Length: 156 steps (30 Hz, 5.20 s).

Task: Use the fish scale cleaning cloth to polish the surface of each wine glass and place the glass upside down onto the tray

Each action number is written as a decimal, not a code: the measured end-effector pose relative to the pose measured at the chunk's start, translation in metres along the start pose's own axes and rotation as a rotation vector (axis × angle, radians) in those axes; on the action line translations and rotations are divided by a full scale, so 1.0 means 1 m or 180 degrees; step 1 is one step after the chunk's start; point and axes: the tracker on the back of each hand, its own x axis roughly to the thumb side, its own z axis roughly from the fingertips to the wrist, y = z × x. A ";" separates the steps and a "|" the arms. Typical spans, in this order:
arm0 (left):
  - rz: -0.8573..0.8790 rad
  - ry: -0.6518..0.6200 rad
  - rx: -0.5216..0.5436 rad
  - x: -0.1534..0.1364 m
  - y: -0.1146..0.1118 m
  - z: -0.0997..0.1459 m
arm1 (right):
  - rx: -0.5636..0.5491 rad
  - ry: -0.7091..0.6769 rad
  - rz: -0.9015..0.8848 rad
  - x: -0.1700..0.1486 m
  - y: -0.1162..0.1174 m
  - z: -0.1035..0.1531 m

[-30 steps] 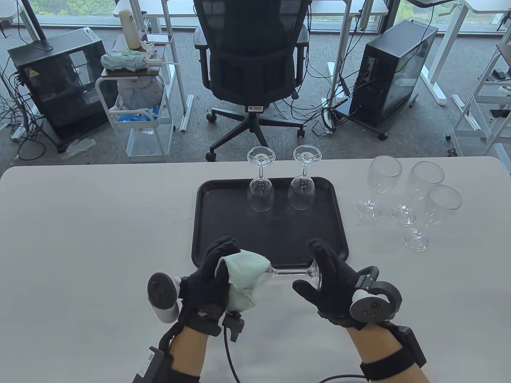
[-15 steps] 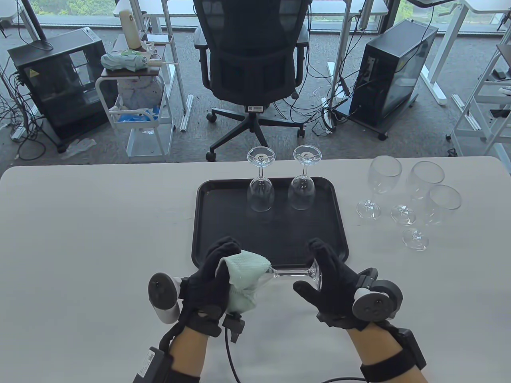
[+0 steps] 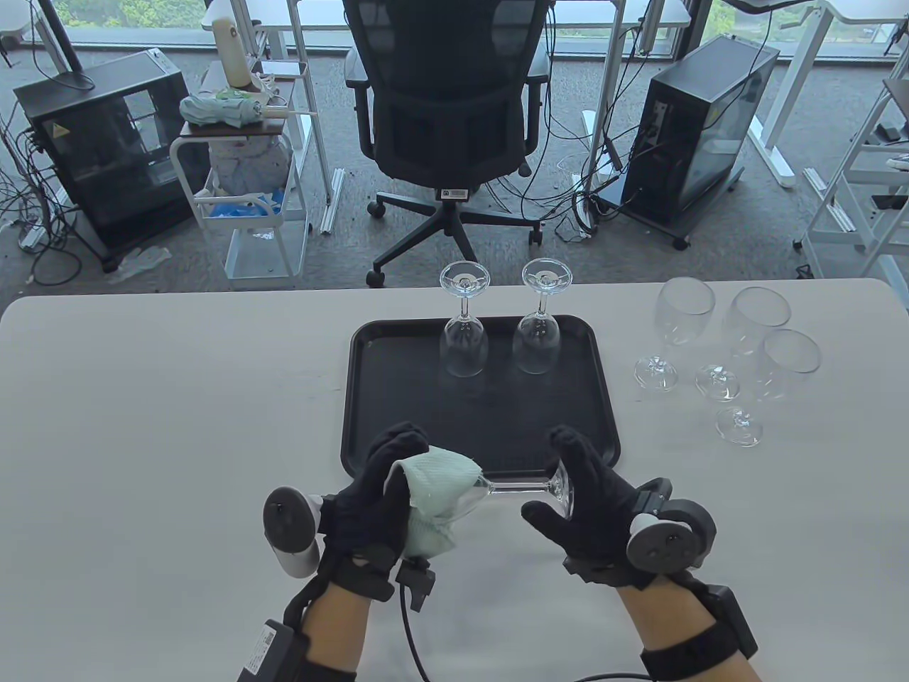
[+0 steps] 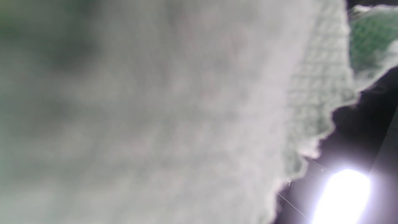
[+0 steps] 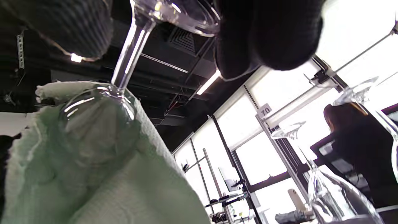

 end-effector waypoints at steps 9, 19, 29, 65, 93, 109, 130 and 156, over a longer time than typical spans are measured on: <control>-0.0161 -0.0121 0.0062 0.002 -0.001 0.001 | 0.0308 0.1070 -0.1074 -0.011 0.006 0.000; -0.0187 -0.0188 0.0039 0.007 -0.003 0.001 | 0.0027 0.0948 -0.1007 -0.008 0.005 0.001; -0.0039 -0.0120 0.0001 0.003 -0.001 0.000 | 0.0004 -0.0060 0.0062 0.001 -0.002 0.000; 0.0135 -0.0179 0.1472 0.008 0.137 0.030 | -0.0023 0.1710 -0.1467 -0.027 0.013 0.012; 0.0314 -0.0189 0.1508 0.010 0.138 0.027 | 0.1145 0.0913 0.2280 0.010 0.206 -0.203; 0.0344 -0.0112 0.1506 0.006 0.137 0.023 | 0.1636 0.2021 0.2075 -0.025 0.230 -0.234; 0.0453 -0.0135 0.1382 0.004 0.127 0.022 | 0.0896 0.2702 0.0442 -0.079 0.034 -0.036; 0.0391 -0.0023 0.1344 -0.003 0.122 0.021 | -0.0857 0.5318 -0.0023 -0.255 -0.101 0.096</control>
